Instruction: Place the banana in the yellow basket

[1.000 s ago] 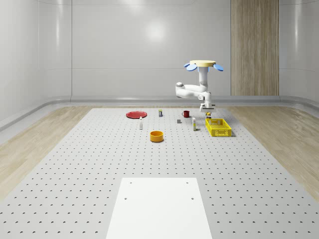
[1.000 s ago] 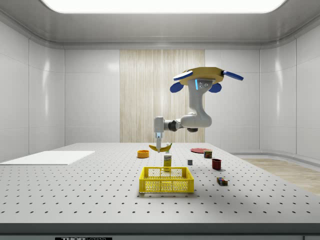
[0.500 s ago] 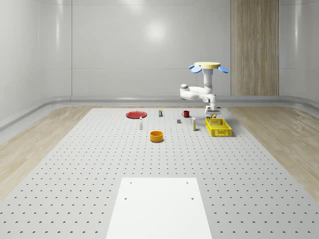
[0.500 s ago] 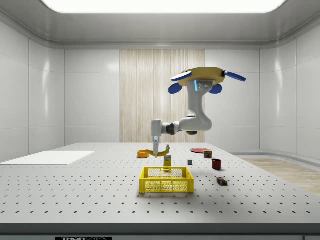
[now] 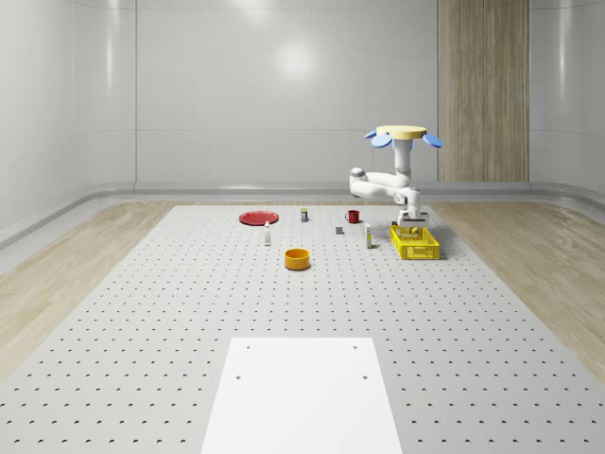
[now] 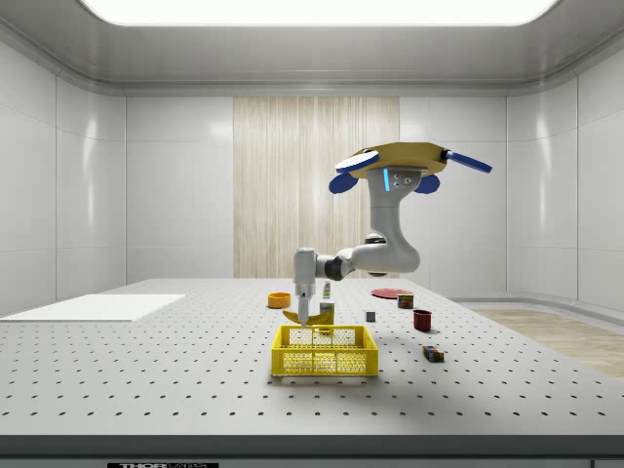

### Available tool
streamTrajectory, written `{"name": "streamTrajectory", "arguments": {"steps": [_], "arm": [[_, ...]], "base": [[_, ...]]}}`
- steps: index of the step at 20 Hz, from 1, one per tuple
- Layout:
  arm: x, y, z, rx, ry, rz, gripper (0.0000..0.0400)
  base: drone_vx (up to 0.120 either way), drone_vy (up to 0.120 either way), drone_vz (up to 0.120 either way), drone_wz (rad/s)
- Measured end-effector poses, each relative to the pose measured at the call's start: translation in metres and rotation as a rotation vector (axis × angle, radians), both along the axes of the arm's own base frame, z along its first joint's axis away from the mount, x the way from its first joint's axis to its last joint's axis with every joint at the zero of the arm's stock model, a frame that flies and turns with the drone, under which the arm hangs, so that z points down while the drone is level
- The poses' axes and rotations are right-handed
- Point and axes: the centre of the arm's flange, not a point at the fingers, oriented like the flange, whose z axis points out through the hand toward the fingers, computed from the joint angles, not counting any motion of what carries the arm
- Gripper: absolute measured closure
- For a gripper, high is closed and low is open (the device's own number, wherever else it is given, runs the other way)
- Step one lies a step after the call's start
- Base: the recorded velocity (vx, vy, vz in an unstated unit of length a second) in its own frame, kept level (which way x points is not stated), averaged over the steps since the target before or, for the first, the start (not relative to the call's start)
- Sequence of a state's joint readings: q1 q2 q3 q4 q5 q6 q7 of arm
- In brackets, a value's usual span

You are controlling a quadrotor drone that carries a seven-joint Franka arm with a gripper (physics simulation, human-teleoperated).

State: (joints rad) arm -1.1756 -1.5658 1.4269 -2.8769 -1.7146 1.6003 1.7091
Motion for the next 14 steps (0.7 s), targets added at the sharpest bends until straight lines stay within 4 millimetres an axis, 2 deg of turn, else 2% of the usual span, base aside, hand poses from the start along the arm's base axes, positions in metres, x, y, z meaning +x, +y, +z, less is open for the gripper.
{"name": "streamTrajectory", "arguments": {"steps": [3, 7, 14], "arm": [[0.0, 0.0, 0.0, 0.0, 0.0, 0.0, 0.0208], [0.0, 0.0, 0.008, 0.0, 0.0, 0.001, 0.0208], [0.0, 0.0, 0.038, 0.0, 0.0, 0.002, 0.0208]], "base": [[0.0, 0.107, 0.0, 0.0], [0.0, 0.0, 0.0, 0.0], [0.0, 0.0, 0.0, 0.0]]}}
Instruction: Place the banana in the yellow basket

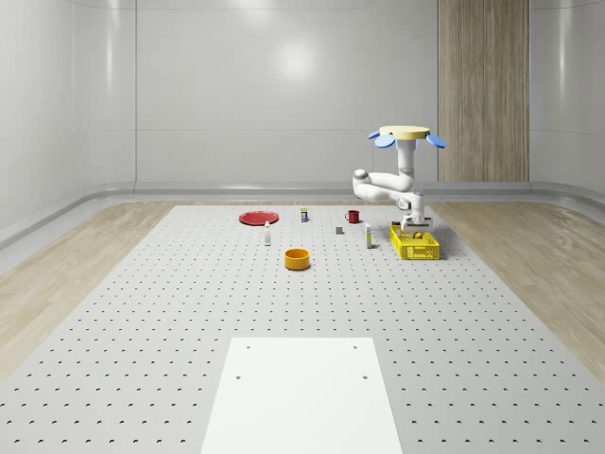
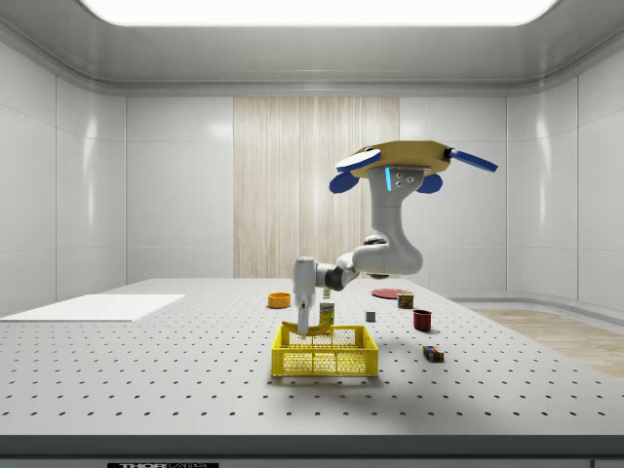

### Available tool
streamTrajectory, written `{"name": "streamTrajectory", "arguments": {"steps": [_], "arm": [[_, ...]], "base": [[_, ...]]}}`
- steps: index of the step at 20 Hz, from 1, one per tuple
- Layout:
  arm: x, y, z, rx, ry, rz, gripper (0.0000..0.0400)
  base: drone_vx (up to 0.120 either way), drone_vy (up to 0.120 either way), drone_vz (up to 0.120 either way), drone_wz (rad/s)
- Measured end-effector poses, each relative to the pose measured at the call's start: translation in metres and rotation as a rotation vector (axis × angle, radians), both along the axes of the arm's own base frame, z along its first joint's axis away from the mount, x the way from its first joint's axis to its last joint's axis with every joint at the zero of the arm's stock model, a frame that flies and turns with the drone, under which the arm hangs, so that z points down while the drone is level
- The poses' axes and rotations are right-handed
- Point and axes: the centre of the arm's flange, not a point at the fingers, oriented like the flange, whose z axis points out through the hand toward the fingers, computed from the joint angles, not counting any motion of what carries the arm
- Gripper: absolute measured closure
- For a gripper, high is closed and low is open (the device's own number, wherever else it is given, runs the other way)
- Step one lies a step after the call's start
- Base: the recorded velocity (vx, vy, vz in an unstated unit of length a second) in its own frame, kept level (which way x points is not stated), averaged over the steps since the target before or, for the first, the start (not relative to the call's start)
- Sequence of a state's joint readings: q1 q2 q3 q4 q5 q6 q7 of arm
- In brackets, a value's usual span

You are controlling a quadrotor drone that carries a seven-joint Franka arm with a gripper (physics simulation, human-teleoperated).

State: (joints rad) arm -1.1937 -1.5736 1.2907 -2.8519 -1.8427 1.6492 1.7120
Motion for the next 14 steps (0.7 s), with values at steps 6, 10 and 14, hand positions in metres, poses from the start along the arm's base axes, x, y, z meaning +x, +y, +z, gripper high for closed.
{"name": "streamTrajectory", "arguments": {"steps": [6, 10, 14], "arm": [[0.0, 0.0, 0.025, 0.0, 0.0, 0.0, 0.0208], [0.0, 0.0, 0.037, 0.001, 0.0, -0.001, 0.015], [0.0, 0.0, 0.038, 0.004, -0.002, -0.006, 0.0055]], "base": [[0.0, 0.0, 0.0, 0.0], [0.0, 0.0, 0.0, 0.0], [0.0, 0.0, 0.0, 0.0]]}}
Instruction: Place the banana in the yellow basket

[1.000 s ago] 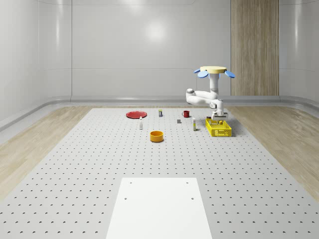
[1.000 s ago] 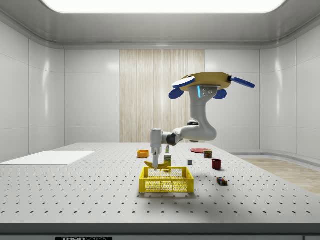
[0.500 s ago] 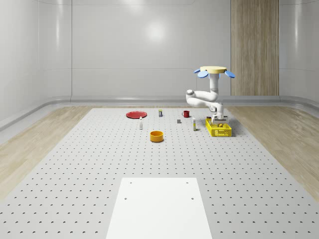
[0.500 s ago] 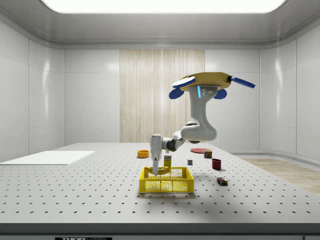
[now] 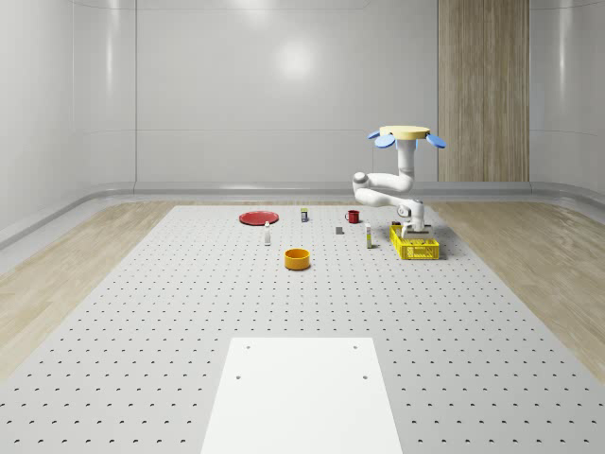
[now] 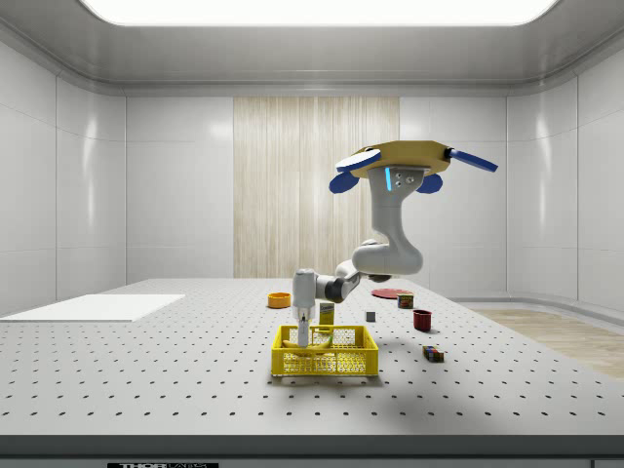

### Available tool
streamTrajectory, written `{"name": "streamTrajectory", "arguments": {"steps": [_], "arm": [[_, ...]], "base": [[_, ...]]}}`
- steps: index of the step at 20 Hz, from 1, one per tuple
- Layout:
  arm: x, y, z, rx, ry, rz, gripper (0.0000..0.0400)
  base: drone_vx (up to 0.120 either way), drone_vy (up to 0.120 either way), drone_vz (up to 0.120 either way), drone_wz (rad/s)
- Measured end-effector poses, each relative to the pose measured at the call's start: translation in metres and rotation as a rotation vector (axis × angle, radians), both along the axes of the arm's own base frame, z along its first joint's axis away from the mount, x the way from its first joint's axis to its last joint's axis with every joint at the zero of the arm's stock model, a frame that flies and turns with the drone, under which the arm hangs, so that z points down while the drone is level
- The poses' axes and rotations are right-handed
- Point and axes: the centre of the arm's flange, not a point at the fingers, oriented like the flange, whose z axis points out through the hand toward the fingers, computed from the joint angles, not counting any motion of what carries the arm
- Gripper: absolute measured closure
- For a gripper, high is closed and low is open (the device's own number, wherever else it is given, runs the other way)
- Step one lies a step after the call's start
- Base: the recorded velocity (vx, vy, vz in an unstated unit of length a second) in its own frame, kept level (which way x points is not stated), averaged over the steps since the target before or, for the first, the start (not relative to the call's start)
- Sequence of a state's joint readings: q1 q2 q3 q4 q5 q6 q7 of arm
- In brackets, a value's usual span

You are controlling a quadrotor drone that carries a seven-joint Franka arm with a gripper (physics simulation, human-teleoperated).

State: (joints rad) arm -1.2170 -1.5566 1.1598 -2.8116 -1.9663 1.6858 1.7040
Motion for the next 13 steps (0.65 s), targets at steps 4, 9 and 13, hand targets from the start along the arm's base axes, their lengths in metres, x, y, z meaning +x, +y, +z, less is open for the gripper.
{"name": "streamTrajectory", "arguments": {"steps": [4, 9, 13], "arm": [[0.0, 0.0, -0.012, 0.001, 0.0, -0.002, 0.002], [0.0, 0.0, -0.028, 0.002, -0.001, -0.004, 0.0006], [0.0, 0.0, -0.034, 0.002, -0.001, -0.004, 0.0002]], "base": [[0.0, 0.0, 0.0, 0.0], [0.0, 0.0, 0.0, 0.0], [0.0, 0.0, 0.0, 0.0]]}}
